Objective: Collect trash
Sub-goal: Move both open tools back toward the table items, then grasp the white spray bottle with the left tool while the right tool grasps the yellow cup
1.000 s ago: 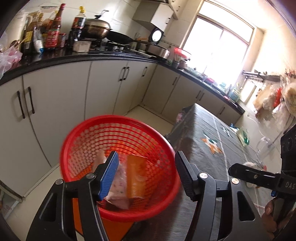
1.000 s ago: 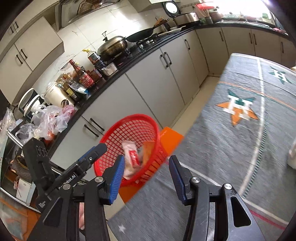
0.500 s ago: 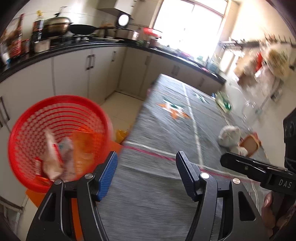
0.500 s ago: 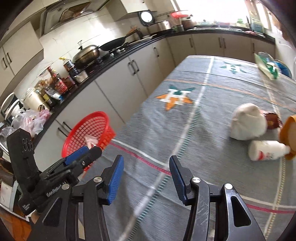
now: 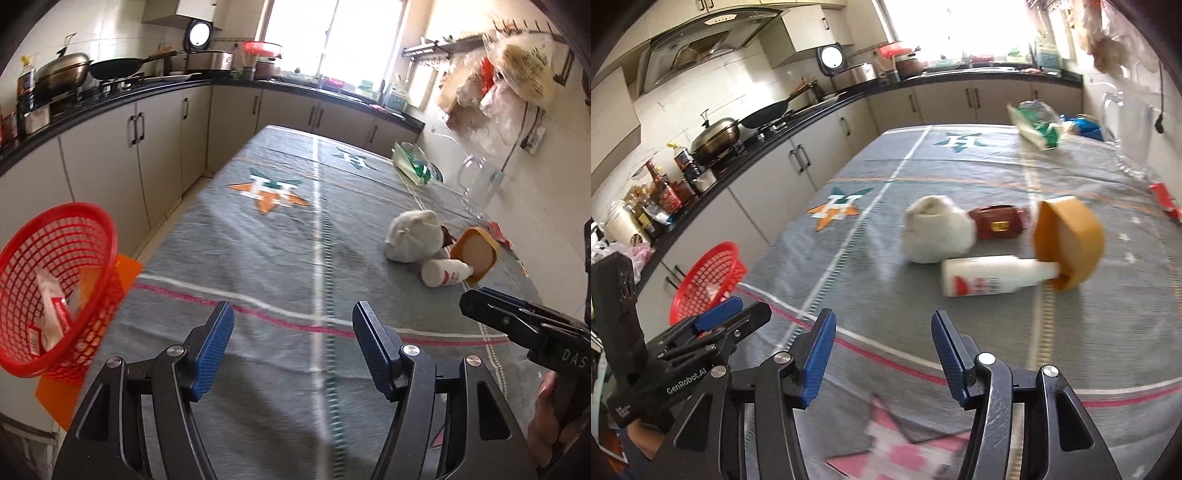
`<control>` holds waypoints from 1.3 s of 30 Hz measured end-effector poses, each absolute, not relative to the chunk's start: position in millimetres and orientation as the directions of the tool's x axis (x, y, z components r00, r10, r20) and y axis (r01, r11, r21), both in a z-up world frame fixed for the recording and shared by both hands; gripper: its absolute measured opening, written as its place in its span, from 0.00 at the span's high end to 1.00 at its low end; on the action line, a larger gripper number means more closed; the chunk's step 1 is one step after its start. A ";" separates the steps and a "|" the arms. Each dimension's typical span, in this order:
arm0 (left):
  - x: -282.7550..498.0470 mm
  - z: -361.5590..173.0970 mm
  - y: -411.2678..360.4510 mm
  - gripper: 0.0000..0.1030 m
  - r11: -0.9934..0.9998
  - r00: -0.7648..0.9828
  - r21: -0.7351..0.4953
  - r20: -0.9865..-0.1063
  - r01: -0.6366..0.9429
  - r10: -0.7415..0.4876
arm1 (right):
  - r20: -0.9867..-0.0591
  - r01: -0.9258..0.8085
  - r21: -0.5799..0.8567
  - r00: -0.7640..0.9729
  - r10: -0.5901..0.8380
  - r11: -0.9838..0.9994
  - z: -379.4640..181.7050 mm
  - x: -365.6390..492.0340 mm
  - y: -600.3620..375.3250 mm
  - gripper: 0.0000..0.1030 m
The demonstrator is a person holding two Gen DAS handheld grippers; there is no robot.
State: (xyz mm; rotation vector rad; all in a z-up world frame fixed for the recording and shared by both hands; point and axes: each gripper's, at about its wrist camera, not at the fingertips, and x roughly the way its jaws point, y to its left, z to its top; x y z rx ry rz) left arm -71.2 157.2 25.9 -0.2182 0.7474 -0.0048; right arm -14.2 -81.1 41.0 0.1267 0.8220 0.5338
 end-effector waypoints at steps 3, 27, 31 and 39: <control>-65.4 24.7 140.4 0.36 0.981 0.730 -0.189 -0.676 -0.046 -0.097 | -0.663 -0.381 0.295 0.579 0.475 0.876 42.8 -15.8 -96.4 0.39; -65.9 23.2 111.7 0.36 0.990 0.710 -0.115 -0.690 0.085 -0.141 | -0.712 -0.264 0.165 0.635 0.300 0.950 36.2 70.4 -168.7 0.54; -61.9 26.1 101.8 0.36 0.978 0.665 -0.149 -0.717 0.149 -0.211 | -0.695 -0.263 0.189 0.645 0.318 0.946 32.9 70.5 -176.3 0.67; -34.9 59.4 46.2 0.34 0.918 0.603 -0.102 -0.726 0.383 -0.332 | -0.607 -0.213 0.328 0.698 0.379 0.920 40.6 67.3 -213.7 0.69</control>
